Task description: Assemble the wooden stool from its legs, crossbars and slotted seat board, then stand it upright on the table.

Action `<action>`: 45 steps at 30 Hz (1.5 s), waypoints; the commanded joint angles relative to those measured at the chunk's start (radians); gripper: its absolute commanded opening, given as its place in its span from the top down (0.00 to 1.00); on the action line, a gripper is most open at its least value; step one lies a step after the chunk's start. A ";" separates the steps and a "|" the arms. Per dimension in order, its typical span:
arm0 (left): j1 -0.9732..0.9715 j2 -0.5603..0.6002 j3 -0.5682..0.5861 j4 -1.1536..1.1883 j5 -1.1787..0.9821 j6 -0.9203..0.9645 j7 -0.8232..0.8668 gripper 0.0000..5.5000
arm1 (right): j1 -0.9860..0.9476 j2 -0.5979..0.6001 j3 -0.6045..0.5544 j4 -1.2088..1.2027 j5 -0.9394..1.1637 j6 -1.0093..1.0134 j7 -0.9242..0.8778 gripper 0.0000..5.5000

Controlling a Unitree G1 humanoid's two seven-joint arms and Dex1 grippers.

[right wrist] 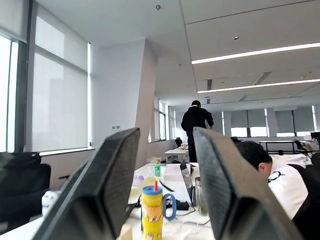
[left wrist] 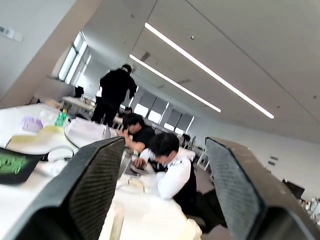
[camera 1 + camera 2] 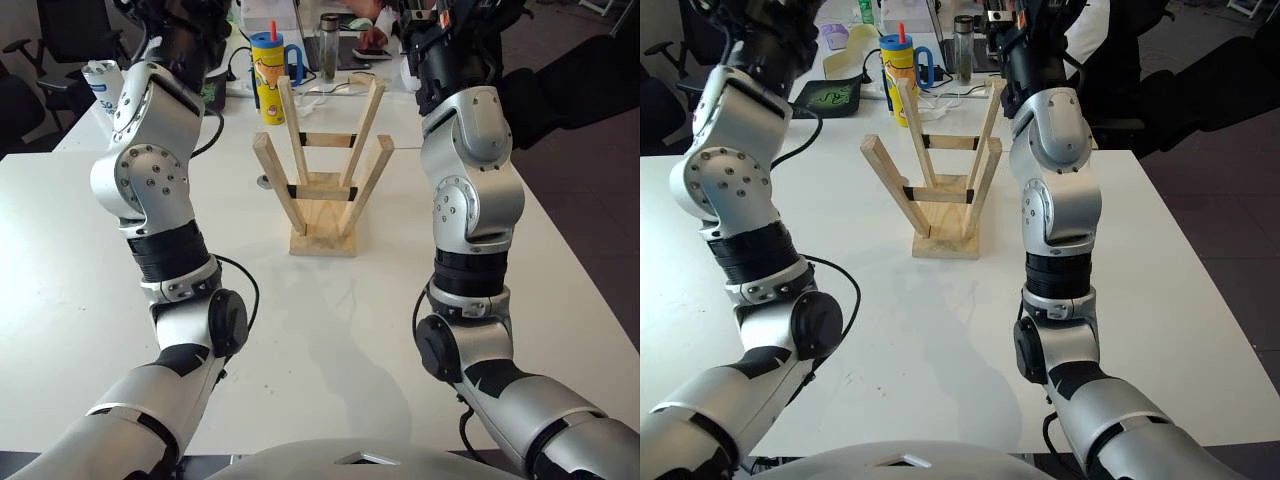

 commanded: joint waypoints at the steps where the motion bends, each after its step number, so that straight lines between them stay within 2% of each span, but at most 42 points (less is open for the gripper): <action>1: 0.327 -0.105 -0.123 0.121 0.044 0.129 0.022 0.45 | 0.221 -0.069 0.151 0.102 -0.040 0.274 0.089 0.64; 3: 0.465 -0.146 -0.209 0.135 0.079 0.102 0.017 0.45 | 0.331 -0.092 0.192 0.064 -0.038 0.377 0.114 0.64; 5: 0.492 -0.160 -0.229 0.102 0.080 0.066 0.022 0.45 | 0.376 -0.092 0.195 0.016 -0.027 0.413 0.122 0.64; 11: 0.334 -0.074 -0.189 0.015 0.080 -0.047 0.035 0.45 | 0.307 -0.051 0.136 -0.022 -0.010 0.341 0.101 0.64; 16: 0.196 -0.023 -0.146 -0.074 0.067 -0.098 0.056 0.45 | 0.226 0.014 0.017 -0.037 0.034 0.184 0.037 0.64; 21: 0.118 0.006 -0.137 -0.138 0.056 -0.092 0.070 0.45 | 0.075 0.047 -0.114 -0.084 0.114 -0.003 -0.021 0.64; 25: 0.006 0.074 -0.098 -0.119 0.043 -0.103 0.051 0.45 | -0.179 -0.036 -0.210 -0.080 0.164 -0.054 -0.070 0.64; 28: -0.113 0.131 -0.067 -0.122 0.015 -0.109 0.036 0.45 | -0.276 -0.106 -0.258 -0.013 0.166 -0.111 -0.076 0.64; 31: -0.083 0.120 -0.086 -0.079 -0.007 -0.035 0.029 0.45 | -0.176 -0.138 -0.165 0.079 0.106 -0.071 -0.016 0.64; 35: 0.277 0.008 -0.301 0.110 0.073 0.000 -0.025 0.45 | 0.217 -0.213 0.163 0.157 -0.012 0.193 0.132 0.64; 37: 0.420 -0.033 -0.371 0.233 0.122 -0.047 -0.041 0.45 | 0.384 -0.240 0.244 0.106 0.001 0.298 0.186 0.64; 40: 0.493 -0.086 -0.411 0.228 0.129 -0.089 -0.048 0.45 | 0.453 -0.238 0.260 0.017 0.039 0.355 0.212 0.64; 45: 0.430 -0.109 -0.392 0.166 0.108 -0.134 -0.053 0.45 | 0.363 -0.209 0.210 0.046 0.029 0.309 0.191 0.64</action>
